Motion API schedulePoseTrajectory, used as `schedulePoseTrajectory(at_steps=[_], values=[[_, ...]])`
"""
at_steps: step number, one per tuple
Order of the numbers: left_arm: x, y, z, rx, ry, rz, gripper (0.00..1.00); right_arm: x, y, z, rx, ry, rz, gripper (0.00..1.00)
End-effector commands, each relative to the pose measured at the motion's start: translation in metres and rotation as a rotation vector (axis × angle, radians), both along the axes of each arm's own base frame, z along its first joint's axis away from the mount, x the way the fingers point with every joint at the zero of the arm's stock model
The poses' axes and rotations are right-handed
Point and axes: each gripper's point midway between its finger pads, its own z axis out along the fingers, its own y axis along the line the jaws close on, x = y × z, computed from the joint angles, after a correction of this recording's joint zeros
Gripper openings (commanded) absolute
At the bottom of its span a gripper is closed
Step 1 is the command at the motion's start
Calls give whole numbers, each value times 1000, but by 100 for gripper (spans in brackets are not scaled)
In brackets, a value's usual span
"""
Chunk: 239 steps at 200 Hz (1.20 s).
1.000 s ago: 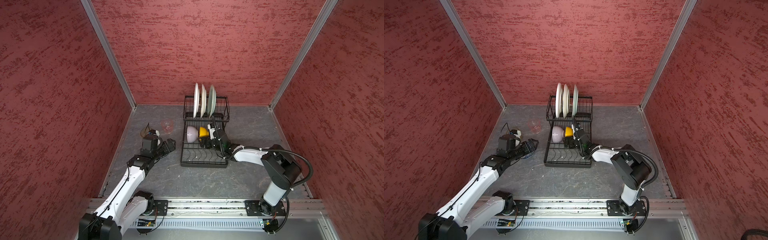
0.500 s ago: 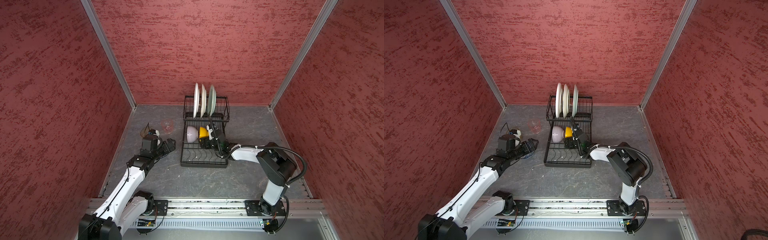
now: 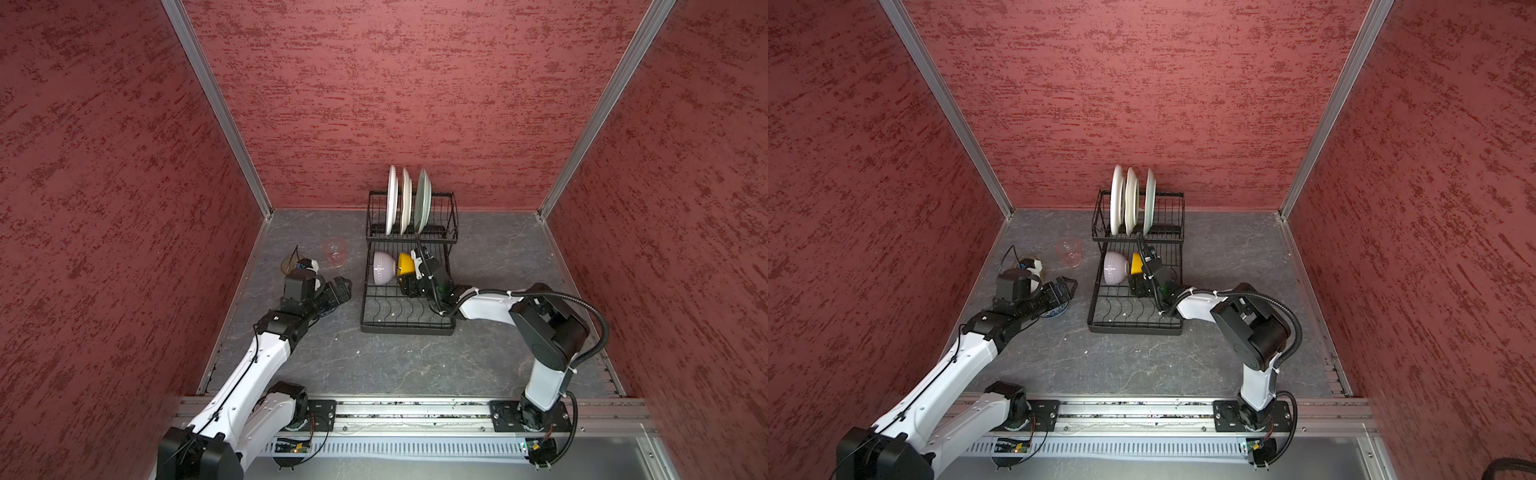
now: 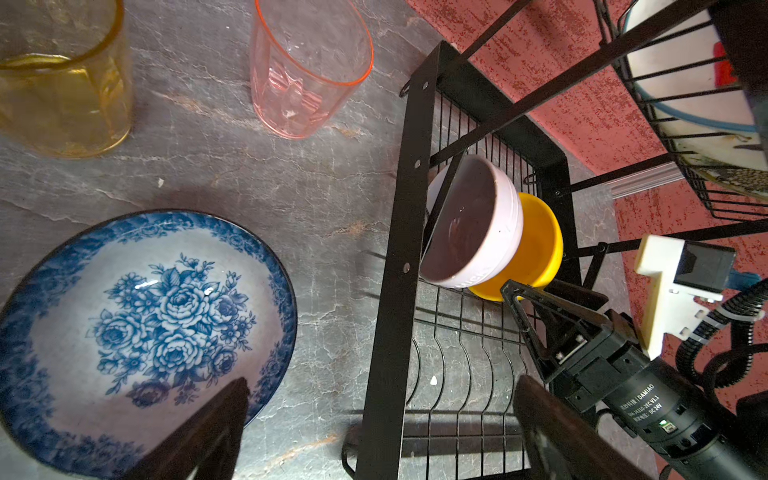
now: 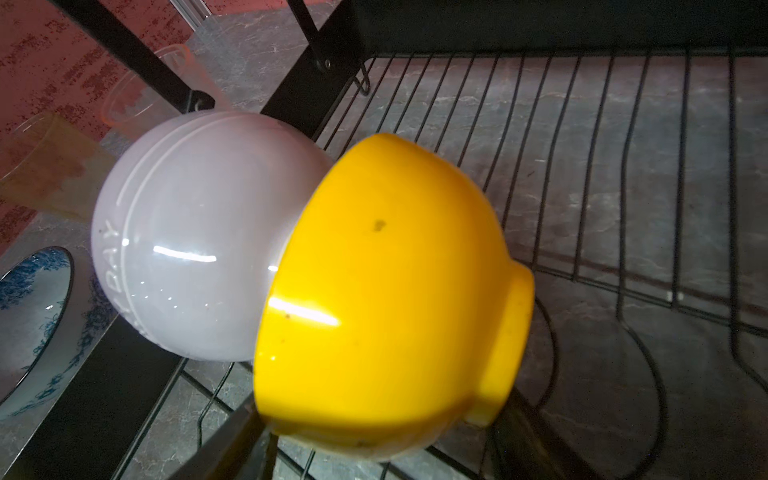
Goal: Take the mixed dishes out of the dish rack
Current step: 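Close the right gripper on the yellow bowl rim and tilt it out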
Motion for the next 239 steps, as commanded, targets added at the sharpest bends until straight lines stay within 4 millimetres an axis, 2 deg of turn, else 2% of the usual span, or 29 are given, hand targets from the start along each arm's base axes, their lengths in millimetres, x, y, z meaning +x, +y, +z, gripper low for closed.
schedulePoseTrajectory(at_steps=[1,154,211,239], values=[[3,-1,1,7,-23,-6,99,7,6,7,-3,-35,12,67],[7,-7,4,-31,-31,-21,99,15,-4,23,-125,-81,4,58],[9,-8,5,-48,-35,-26,99,17,-23,22,-215,-73,-58,56],[10,-8,5,-56,-33,-30,99,15,-23,33,-204,-76,-55,55]])
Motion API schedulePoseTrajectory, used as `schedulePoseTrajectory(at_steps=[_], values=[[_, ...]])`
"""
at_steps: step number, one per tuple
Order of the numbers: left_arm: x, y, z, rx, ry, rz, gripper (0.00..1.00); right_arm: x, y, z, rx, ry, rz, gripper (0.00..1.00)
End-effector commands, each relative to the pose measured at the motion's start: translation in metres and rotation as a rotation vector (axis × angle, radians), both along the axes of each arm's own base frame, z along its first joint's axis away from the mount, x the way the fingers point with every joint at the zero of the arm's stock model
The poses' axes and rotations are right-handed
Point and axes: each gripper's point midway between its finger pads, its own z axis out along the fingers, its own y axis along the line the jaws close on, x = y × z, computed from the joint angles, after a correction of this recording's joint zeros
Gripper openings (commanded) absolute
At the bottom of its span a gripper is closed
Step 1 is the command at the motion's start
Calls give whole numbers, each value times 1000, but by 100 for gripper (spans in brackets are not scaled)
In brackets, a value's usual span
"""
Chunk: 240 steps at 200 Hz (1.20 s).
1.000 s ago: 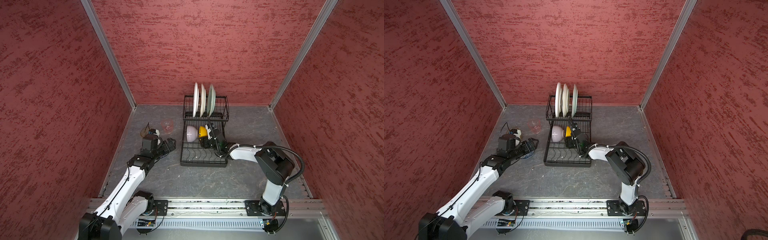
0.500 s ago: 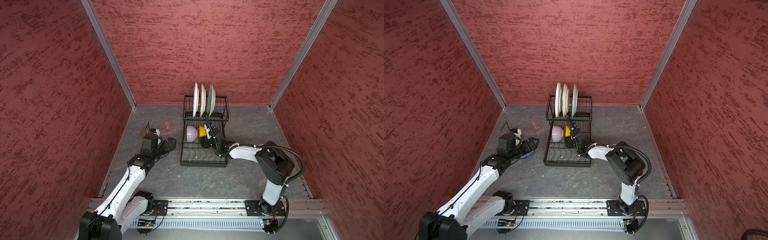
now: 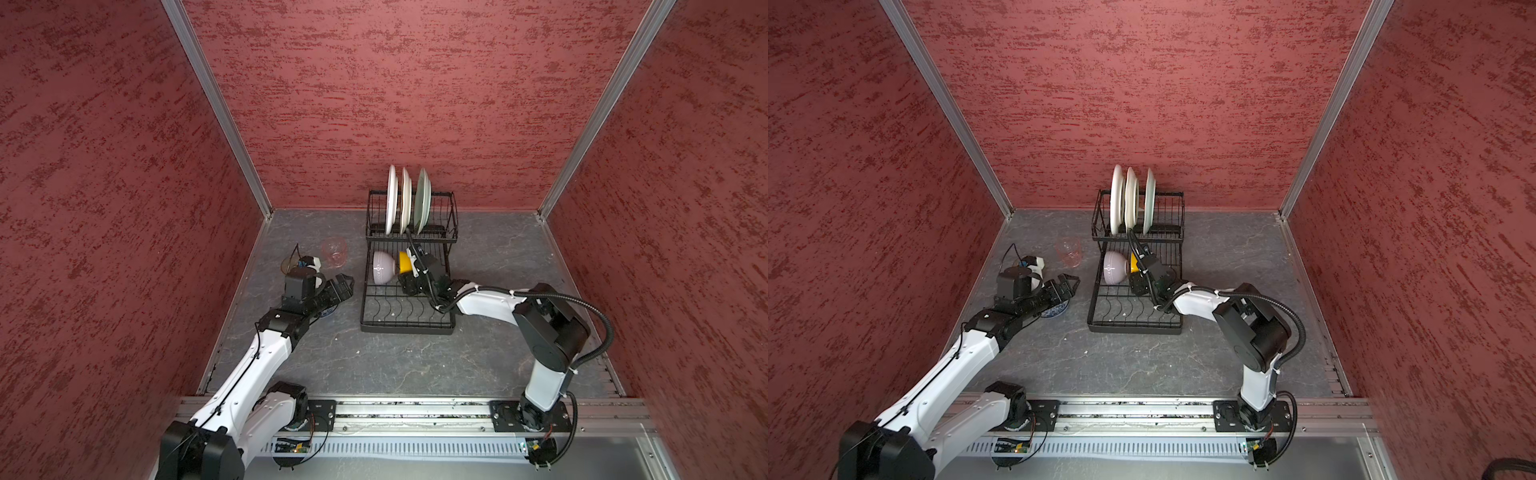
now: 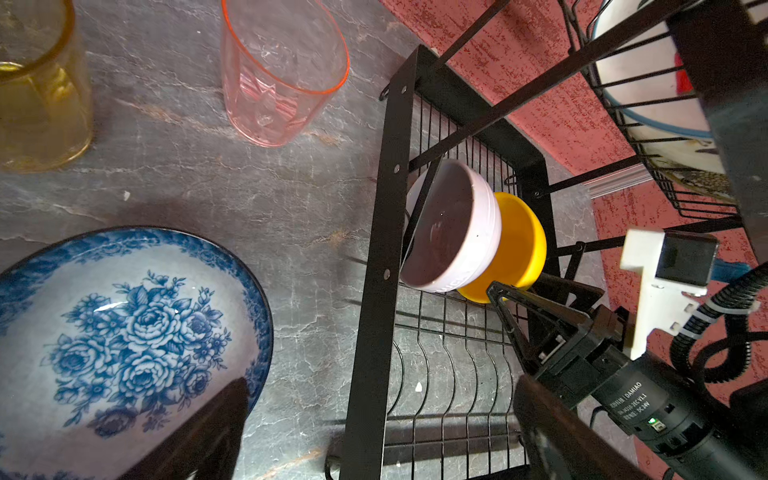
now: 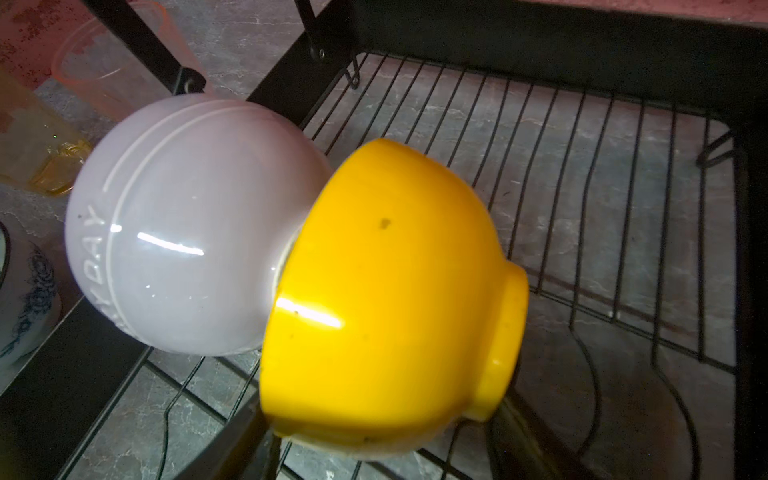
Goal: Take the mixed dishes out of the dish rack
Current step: 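Close the right gripper on the yellow bowl rim and tilt it out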
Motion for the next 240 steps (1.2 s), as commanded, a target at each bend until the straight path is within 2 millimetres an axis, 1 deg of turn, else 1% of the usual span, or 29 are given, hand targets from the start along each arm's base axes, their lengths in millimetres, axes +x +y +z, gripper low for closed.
schedulePoseTrajectory(at_steps=[1,29,64,113,130,153,190,197,199,204,213,240], values=[[3,-1,0,-22,-8,-6,99,9,-15,24,-32,-48,-58,55],[2,0,0,-34,-4,-5,99,6,-11,39,20,-58,-48,55],[1,-1,1,-47,-4,-11,99,1,-14,48,47,-50,-61,55],[1,-5,-1,-79,-3,-14,99,-20,-12,64,182,-12,-41,54],[0,-7,-2,-87,-1,-18,99,-27,-15,70,230,-11,-49,54],[-1,-9,-3,-97,7,-26,99,-36,-19,73,281,-3,-55,54],[-5,-20,0,-128,9,-63,100,-49,-23,75,363,23,-56,54],[-6,-23,2,-134,5,-72,99,-52,-22,72,376,34,-50,54],[-6,-24,2,-136,7,-74,99,-54,-22,79,394,24,-44,54],[-7,-27,4,-140,2,-81,99,-57,-22,83,414,20,-38,54],[-8,-30,5,-142,-4,-92,99,-60,-22,86,441,19,-30,54],[-10,-43,11,-153,-23,-130,99,-71,-21,85,500,23,3,55]])
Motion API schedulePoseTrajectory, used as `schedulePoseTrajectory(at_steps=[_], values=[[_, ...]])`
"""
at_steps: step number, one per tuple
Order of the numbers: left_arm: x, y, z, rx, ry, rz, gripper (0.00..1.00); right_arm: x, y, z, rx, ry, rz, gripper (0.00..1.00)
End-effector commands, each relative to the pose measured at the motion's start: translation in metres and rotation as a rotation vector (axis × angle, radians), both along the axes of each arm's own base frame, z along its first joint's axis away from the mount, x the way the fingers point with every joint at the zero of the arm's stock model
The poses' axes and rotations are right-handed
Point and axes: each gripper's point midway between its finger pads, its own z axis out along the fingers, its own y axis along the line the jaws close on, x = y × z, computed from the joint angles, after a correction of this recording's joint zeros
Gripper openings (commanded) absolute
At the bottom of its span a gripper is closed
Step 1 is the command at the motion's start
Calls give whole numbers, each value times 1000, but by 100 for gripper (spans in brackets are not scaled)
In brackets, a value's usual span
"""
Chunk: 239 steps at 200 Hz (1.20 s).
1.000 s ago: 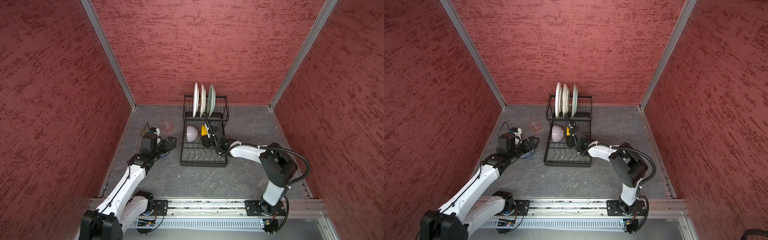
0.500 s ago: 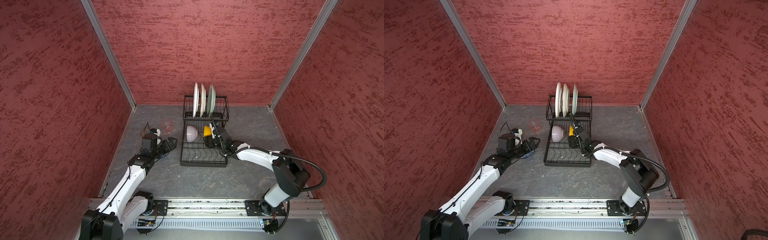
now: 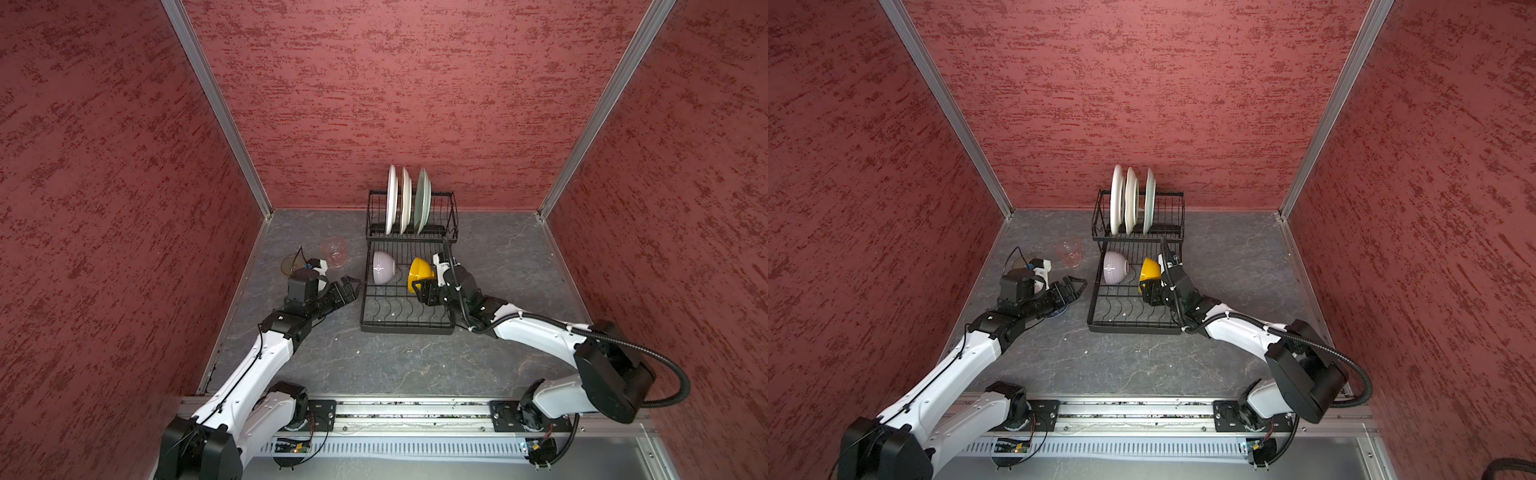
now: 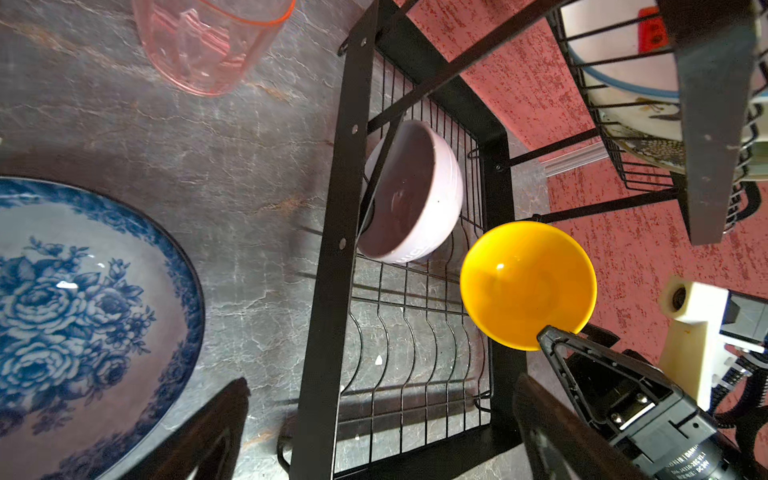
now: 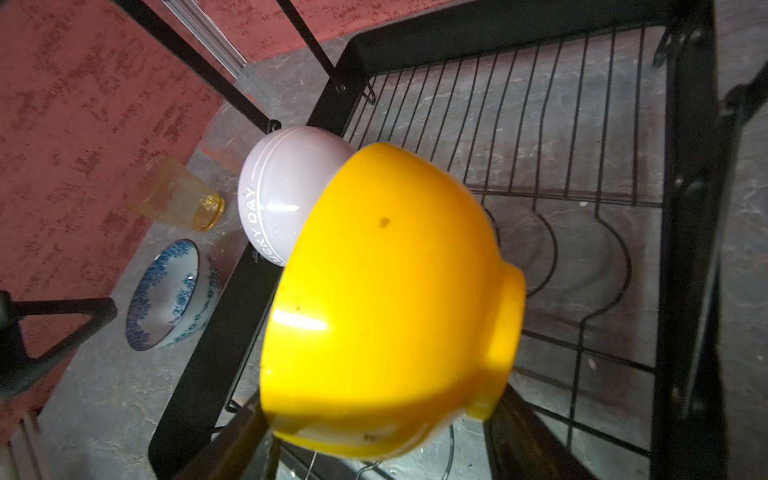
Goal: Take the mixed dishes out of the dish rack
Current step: 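Close the right gripper on the yellow bowl rim and tilt it out, then lift the yellow bowl toward the left gripper while the left gripper approaches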
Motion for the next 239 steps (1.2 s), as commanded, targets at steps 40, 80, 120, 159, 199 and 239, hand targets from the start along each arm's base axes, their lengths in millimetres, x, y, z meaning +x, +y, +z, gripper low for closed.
schedulePoseTrajectory(at_steps=[40,80,120,159,199,239], values=[[-2,-37,9,-6,-30,-99,100,-16,13,44,245,-110,87,56],[-1,-62,5,-6,6,-155,98,-32,18,60,336,-155,163,57],[3,-82,1,3,30,-183,95,-43,24,66,382,-143,219,57],[8,-91,-4,43,65,-187,90,-50,26,72,417,-116,249,58],[11,-94,-6,51,72,-173,77,-62,29,82,468,-114,302,59],[14,-98,-8,53,85,-170,72,-70,35,86,496,-95,361,59]])
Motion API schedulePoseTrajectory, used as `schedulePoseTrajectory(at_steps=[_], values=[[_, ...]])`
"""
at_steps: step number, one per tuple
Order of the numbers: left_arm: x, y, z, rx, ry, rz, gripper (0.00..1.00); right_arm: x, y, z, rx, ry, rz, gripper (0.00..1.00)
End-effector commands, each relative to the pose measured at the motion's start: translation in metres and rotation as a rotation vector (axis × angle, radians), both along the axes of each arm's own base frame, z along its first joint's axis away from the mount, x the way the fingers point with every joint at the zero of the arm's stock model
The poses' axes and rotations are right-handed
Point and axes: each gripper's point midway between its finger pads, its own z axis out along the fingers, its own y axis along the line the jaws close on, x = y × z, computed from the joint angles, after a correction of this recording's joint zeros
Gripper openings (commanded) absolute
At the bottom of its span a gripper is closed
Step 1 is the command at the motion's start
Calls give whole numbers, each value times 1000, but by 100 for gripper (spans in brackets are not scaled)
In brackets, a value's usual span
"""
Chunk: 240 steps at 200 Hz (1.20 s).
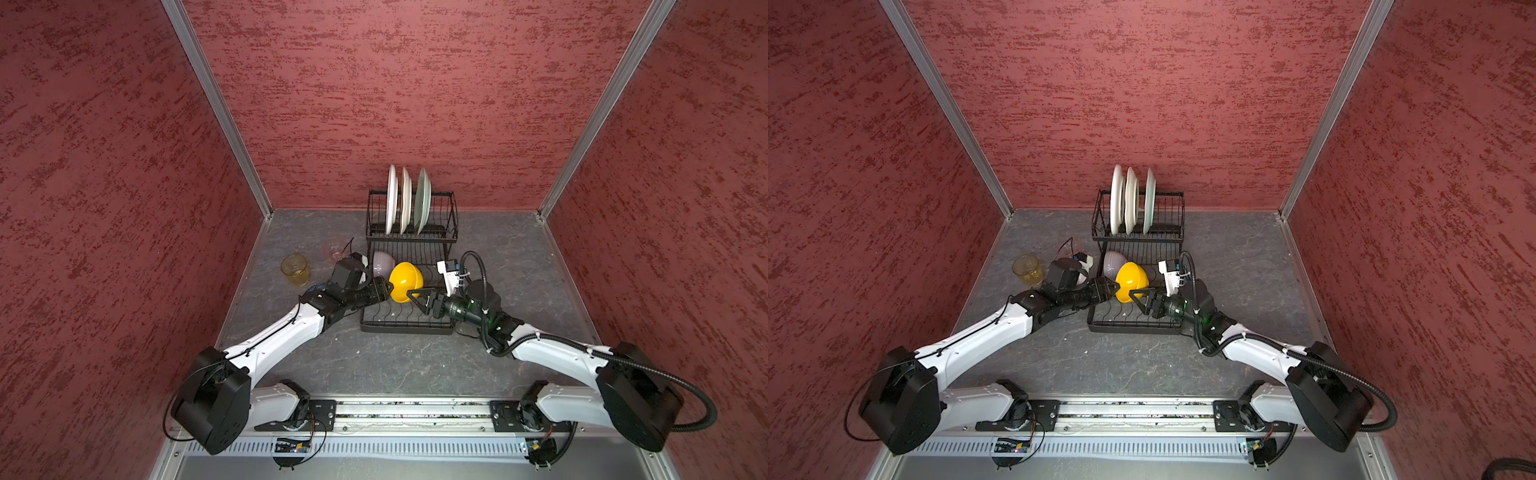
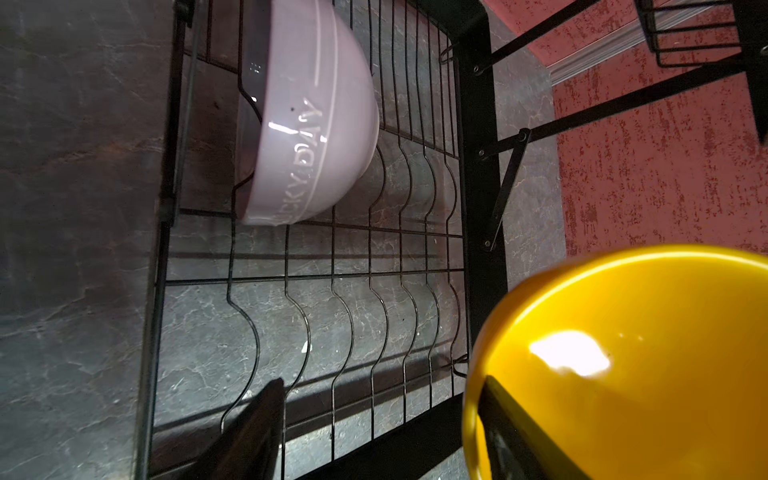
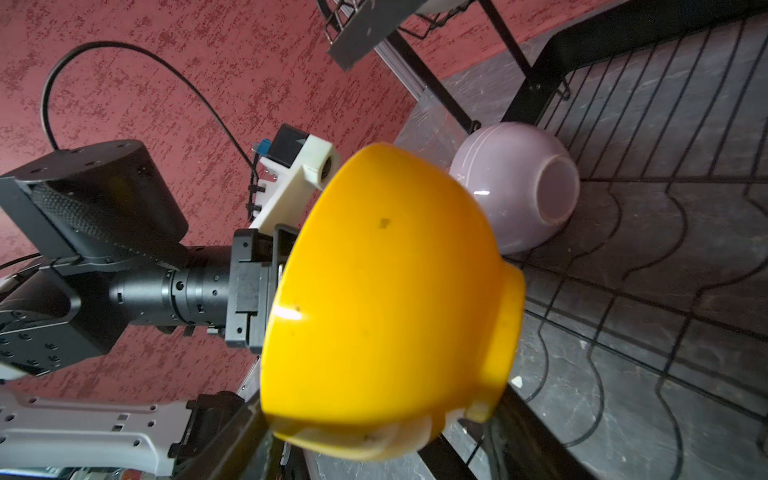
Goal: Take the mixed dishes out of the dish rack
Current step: 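Lift the yellow bowl toward the left gripper while the left gripper approaches, then close the left gripper on the yellow bowl rim while the right gripper releases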
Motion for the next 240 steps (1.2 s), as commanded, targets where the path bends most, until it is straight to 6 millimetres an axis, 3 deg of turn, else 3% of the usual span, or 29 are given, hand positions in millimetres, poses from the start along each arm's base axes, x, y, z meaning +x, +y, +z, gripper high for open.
schedulePoseTrajectory(at_steps=[1,34,137,168,228,240], values=[[6,-4,6,-1,-11,9,72,-8,6,26,83,-52,60,59],[8,-8,3,-10,-8,1,59,-11,10,27,97,-42,93,59],[9,-21,13,-72,-37,-32,42,-13,24,25,123,-15,167,60],[7,-27,17,-109,-49,-51,27,-11,25,22,119,-9,167,60],[4,-24,15,-87,-44,-68,17,-11,27,17,113,4,175,60],[3,-24,14,-84,-40,-68,7,-11,28,16,111,2,177,61]])
